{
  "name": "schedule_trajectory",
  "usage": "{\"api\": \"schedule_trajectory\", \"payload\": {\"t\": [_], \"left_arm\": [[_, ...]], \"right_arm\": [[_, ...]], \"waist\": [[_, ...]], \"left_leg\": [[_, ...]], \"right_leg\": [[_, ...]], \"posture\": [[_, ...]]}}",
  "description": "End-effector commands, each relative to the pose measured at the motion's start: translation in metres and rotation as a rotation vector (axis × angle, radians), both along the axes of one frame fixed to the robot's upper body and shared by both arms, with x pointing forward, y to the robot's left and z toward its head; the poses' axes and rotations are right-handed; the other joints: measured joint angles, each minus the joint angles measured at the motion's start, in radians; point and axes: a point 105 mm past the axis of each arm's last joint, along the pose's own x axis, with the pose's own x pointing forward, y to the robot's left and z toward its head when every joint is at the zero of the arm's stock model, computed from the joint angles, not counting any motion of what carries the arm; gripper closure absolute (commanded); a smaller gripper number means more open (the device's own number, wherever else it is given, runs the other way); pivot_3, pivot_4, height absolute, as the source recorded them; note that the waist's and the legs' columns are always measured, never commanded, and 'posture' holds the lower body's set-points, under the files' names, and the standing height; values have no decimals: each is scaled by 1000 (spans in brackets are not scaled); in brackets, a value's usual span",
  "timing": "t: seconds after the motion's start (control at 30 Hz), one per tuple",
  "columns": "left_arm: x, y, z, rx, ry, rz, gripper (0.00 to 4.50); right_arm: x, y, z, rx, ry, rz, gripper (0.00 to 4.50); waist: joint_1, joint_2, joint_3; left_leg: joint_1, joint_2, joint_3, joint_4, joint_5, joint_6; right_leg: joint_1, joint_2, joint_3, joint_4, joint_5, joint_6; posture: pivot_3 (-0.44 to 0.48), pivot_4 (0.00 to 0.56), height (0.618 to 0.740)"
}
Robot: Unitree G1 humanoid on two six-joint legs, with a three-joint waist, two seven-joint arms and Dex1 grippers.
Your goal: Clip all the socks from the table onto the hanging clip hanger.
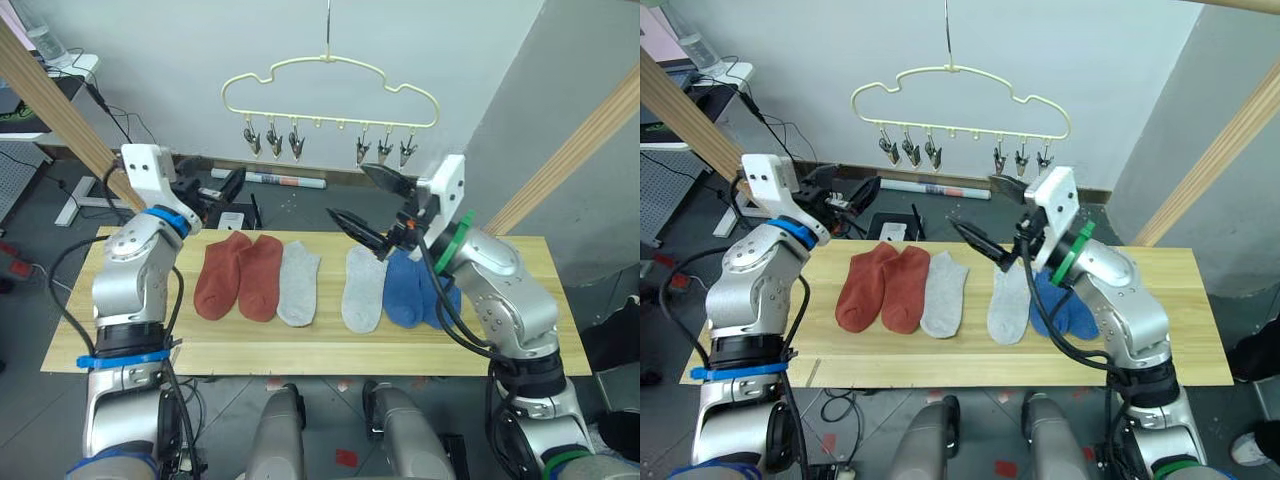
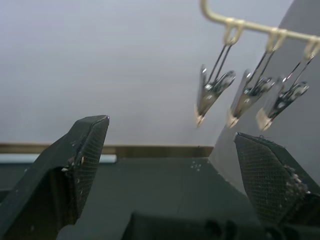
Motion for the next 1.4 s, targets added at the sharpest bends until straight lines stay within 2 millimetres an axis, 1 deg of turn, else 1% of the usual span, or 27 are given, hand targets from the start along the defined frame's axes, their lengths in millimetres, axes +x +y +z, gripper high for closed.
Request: {"api": "schedule_trajectory", "payload": {"t": [0.03, 0.13, 0.23, 0.47, 0.87, 1.0, 1.33, 1.4], "left_arm": [[2, 1, 14, 45, -73, 18, 34], [6, -1, 14, 43, -78, 4, 34], [9, -3, 16, 49, -96, -5, 34], [17, -6, 24, 32, -125, -12, 34], [24, 3, 23, 45, -125, 21, 34], [27, 3, 23, 48, -131, 30, 34], [32, -2, 34, 41, -177, 29, 34], [32, -3, 35, 43, -186, 24, 409]], "right_arm": [[-5, 2, 8, 7, -53, 20, 0], [-3, 4, 13, 38, -34, 20, 0], [-5, 8, 17, 34, -54, 40, 0], [-7, 9, 18, 21, -66, 52, 0], [-9, 11, 23, 29, -70, 63, 0], [-10, 12, 24, 26, -72, 70, 0], [-5, 8, 13, -5, -41, 44, 0], [-4, 7, 13, -7, -39, 38, 0]], "waist": [[-3, 0, 0], [-9, 0, 0], [-15, 0, 0], [-18, 0, 0], [-21, 0, 0], [-20, 0, 1], [-21, 0, 8], [-21, 0, 10]], "left_leg": [[0, 0, 0, 0, 0, 0], [0, 0, 0, 0, 0, 0], [0, 0, 0, 0, 0, 0], [0, 0, 0, 0, 0, 0], [0, 0, 1, 0, 0, 0], [0, 0, 0, 0, 0, 0], [0, 0, 1, 0, 0, 0], [0, 0, 1, -1, 0, 0]], "right_leg": [[0, 0, 0, 0, 0, 0], [0, 0, 0, 0, 0, 0], [0, 0, 0, 0, 0, 0], [0, 0, 0, 0, 0, 0], [-1, 0, 0, 0, 0, 0], [-1, 0, 0, 0, 0, 0], [-1, 0, 0, 0, 0, 0], [-1, 0, 0, 0, 0, 0]], "posture": [[-42, 353, 740], [-49, 350, 740], [-49, 349, 740], [-51, 341, 740], [-58, 352, 740], [-57, 354, 740], [-63, 358, 740], [-67, 359, 740]]}}
